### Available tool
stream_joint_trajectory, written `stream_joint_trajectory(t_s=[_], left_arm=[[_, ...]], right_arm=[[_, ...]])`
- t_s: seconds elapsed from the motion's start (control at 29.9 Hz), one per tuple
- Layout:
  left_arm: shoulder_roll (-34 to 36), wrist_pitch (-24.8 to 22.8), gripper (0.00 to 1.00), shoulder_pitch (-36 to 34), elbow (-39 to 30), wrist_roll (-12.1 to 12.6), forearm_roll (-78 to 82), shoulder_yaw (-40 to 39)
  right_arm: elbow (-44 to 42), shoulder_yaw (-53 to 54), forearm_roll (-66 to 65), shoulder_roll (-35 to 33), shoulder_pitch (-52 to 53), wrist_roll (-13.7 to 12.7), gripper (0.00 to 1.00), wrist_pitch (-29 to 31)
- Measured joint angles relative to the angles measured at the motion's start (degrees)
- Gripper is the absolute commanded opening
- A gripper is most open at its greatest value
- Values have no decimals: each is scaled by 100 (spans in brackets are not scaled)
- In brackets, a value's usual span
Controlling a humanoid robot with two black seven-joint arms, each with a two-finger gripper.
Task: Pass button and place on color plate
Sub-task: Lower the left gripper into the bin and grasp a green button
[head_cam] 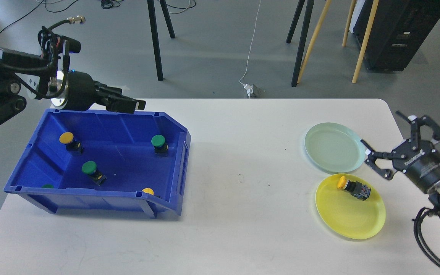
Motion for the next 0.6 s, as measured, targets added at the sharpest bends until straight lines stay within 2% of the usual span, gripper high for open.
stream_joint_trajectory(t_s=[0.13,0.27,0.43,0.6], left_arm=[[-18,0,98,28,1,1,587,561],[-47,0,98,45,1,1,680,1079],[-61,0,98,127,59,2,750,1589],[-112,0,98,308,284,2,920,1675]], right_arm=[[-693,107,-5,25,1115,-155,100,118],[-1234,92,-5,54,1791,-286,100,137],[-1384,75,-4,68,1932,-331,100,152],[-1392,67,4,82,1850,-331,100,161]])
